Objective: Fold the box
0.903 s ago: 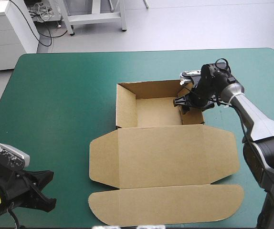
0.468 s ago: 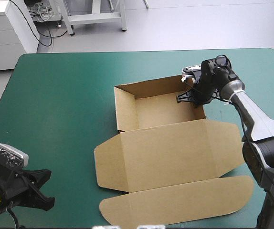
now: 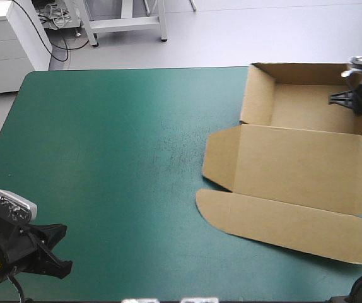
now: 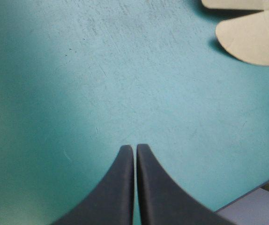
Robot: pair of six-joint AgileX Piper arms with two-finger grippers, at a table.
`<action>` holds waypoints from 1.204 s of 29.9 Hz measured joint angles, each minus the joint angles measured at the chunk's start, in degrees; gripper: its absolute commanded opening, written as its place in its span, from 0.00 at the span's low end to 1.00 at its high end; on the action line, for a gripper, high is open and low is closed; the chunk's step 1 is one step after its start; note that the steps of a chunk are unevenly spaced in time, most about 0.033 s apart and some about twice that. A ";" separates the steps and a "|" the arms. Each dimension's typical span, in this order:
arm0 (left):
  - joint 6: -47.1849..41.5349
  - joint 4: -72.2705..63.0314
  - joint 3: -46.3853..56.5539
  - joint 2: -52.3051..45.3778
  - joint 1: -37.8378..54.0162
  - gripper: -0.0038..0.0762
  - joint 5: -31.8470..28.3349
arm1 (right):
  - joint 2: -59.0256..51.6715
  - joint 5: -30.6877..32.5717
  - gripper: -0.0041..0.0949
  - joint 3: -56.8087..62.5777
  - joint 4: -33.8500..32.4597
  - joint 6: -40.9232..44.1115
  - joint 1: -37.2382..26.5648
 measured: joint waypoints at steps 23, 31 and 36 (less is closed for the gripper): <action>0.00 -0.60 0.00 -0.06 0.00 0.04 0.00 | 7.63 -6.75 0.64 0.05 4.51 -2.83 -17.88; -0.05 -1.52 0.00 -0.06 0.00 0.04 0.00 | 7.63 -0.42 0.97 -2.49 5.00 -0.78 -17.88; -0.05 -2.42 0.00 -0.08 0.00 0.04 0.00 | 5.47 3.78 0.95 -6.80 8.33 -1.63 -17.88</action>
